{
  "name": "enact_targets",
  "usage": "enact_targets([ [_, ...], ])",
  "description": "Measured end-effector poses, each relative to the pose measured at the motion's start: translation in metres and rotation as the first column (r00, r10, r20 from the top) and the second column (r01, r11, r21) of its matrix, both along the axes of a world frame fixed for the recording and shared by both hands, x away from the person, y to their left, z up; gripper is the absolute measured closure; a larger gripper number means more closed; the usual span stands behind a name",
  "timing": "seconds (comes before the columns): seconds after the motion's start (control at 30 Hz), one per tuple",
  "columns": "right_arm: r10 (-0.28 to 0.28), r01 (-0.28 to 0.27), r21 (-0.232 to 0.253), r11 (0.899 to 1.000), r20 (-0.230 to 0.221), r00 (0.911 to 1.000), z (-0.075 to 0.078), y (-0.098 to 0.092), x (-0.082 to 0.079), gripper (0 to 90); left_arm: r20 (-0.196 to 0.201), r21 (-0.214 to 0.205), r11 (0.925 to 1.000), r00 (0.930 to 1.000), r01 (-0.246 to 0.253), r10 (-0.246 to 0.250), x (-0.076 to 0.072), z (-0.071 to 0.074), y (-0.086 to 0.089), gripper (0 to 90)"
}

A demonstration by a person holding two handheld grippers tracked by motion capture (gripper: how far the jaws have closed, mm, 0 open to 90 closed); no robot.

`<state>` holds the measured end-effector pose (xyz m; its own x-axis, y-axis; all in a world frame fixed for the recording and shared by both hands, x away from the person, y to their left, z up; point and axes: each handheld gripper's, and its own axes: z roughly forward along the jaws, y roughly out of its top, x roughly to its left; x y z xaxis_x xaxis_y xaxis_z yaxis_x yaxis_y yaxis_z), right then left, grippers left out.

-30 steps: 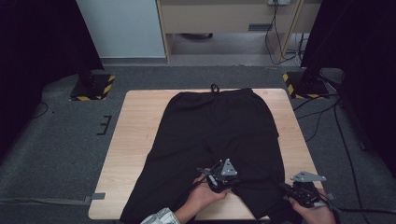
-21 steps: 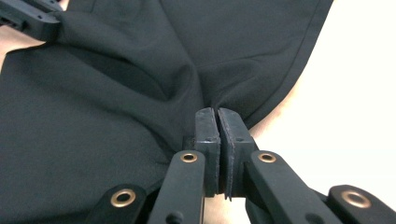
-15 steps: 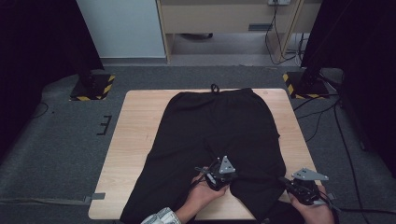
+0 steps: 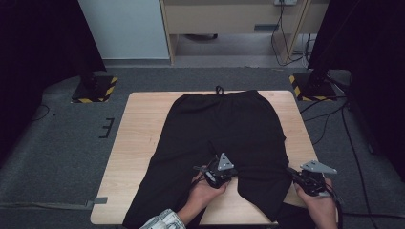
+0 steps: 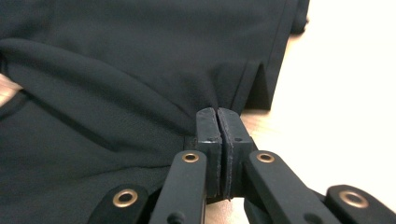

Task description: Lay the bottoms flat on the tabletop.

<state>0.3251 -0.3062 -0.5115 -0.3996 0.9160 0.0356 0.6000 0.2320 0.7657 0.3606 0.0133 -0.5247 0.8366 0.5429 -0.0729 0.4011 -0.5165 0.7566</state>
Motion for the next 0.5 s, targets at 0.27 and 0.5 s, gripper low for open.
enact_targets([
  [0.27, 0.025, -0.029, -0.049, 0.998, -0.071, 0.9972, -0.015, 0.005, 0.008, 85.3, -0.016, 0.027, 0.9991, 0.9994, 0.032, -0.032, -0.004, -0.005, -0.004, 86.5],
  [0.5, 0.073, -0.083, -0.080, 0.993, -0.119, 0.9903, -0.010, 0.002, -0.021, 85.3, -0.044, 0.061, 0.9916, 0.9928, 0.114, -0.111, -0.029, 0.000, -0.007, 86.1],
])
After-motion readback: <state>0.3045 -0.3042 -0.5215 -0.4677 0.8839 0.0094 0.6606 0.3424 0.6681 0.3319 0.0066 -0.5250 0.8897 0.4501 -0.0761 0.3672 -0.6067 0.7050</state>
